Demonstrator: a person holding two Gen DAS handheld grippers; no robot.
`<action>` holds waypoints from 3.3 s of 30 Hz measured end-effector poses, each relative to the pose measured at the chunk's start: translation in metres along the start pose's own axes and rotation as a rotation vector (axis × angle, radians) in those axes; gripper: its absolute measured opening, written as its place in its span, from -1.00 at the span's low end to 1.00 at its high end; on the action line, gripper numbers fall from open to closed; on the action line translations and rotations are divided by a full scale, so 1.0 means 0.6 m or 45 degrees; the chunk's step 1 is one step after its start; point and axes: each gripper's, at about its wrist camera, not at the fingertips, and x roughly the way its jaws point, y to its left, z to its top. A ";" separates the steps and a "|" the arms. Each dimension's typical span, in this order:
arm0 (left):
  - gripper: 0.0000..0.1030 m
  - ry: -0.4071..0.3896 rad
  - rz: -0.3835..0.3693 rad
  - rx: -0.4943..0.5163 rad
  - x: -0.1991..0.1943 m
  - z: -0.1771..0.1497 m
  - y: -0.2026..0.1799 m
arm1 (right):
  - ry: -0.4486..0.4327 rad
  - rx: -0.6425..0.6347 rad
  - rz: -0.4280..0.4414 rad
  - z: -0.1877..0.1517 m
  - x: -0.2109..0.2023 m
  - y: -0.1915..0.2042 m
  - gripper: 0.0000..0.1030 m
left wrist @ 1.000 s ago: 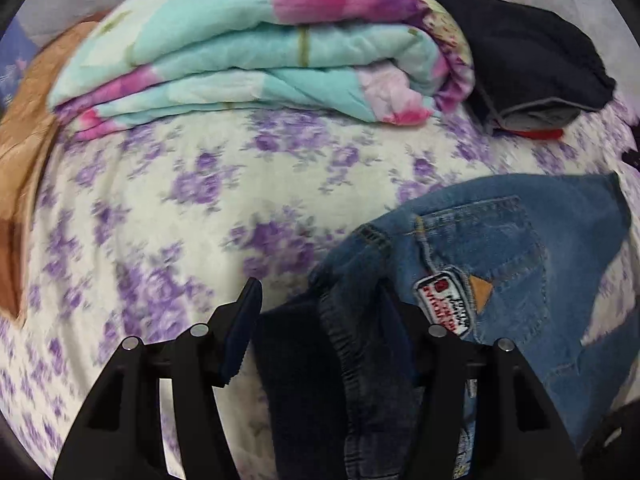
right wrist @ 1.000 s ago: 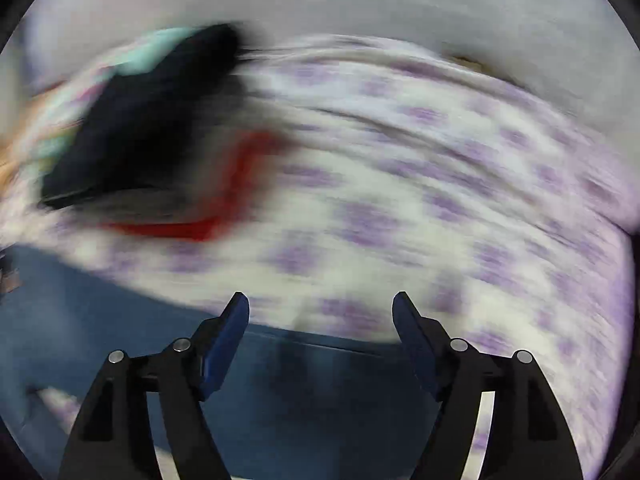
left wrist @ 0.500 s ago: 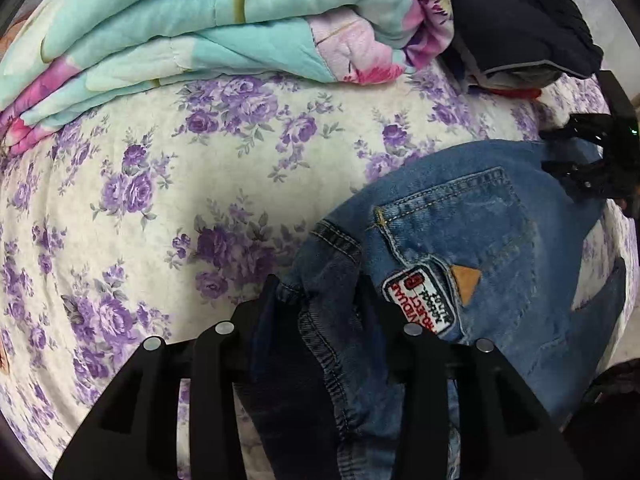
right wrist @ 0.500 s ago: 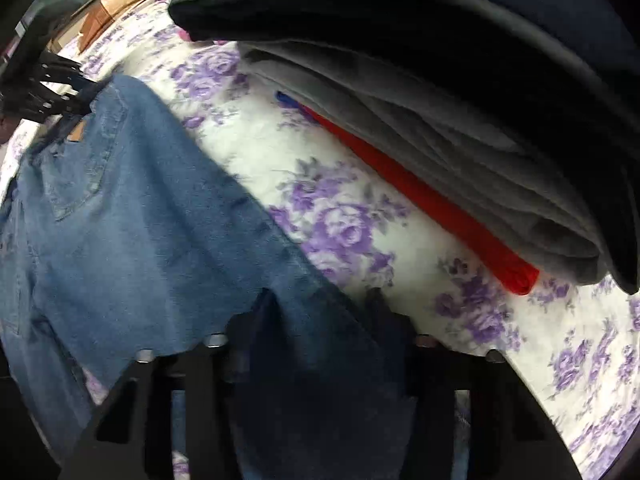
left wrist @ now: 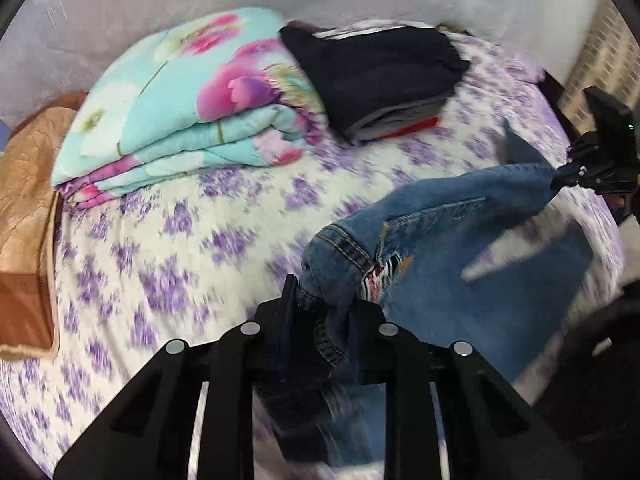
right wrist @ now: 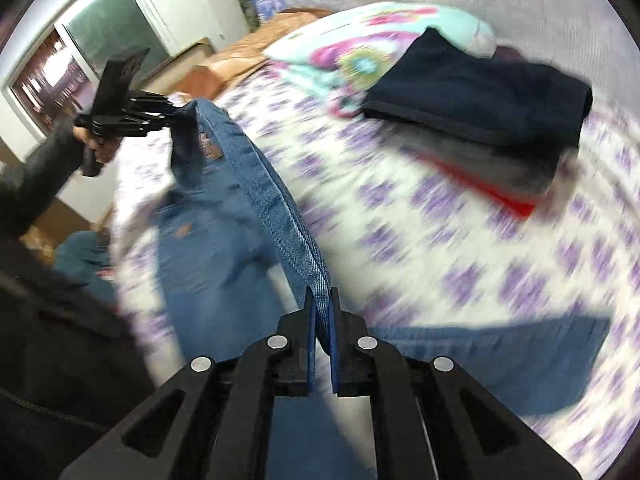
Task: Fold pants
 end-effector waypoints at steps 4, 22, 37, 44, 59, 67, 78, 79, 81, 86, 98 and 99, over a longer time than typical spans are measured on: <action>-0.59 0.035 0.020 -0.028 -0.016 -0.083 -0.031 | 0.062 0.096 0.104 -0.083 0.036 0.045 -0.88; -0.45 -0.047 0.053 -0.217 -0.061 -0.165 -0.070 | 0.084 0.143 0.081 -0.135 0.035 0.081 -0.85; 0.50 0.077 -0.011 -0.630 -0.063 -0.262 0.015 | 0.224 0.212 0.132 -0.169 0.079 0.074 -0.03; 0.54 0.242 -0.128 -0.815 0.007 -0.224 0.039 | 0.007 0.242 -0.043 -0.097 0.034 0.062 0.28; 0.46 0.275 -0.272 -0.862 0.010 -0.192 0.038 | -0.052 0.202 0.065 -0.030 0.114 0.144 0.28; 0.49 0.256 -0.287 -0.889 0.020 -0.171 0.044 | -0.008 -0.208 0.189 0.091 0.225 0.324 0.59; 0.55 0.193 -0.397 -0.943 0.006 -0.161 0.067 | 0.090 -0.211 0.033 0.134 0.326 0.364 -0.76; 0.55 0.180 -0.388 -0.939 -0.002 -0.163 0.072 | 0.065 -0.173 0.059 0.138 0.310 0.350 -0.78; 0.55 0.165 -0.371 -0.942 -0.021 -0.170 0.085 | 0.005 -0.114 0.064 0.143 0.276 0.323 -0.79; 0.55 0.221 -0.424 -0.915 -0.024 -0.173 0.083 | -0.063 -0.116 0.056 0.157 0.235 0.306 -0.79; 0.62 0.345 -0.367 -0.913 0.053 -0.131 0.061 | -0.012 -0.218 0.194 0.128 0.227 0.330 -0.79; 0.60 0.357 -0.343 -0.883 0.059 -0.126 0.057 | 0.004 -0.225 0.196 0.125 0.233 0.333 -0.79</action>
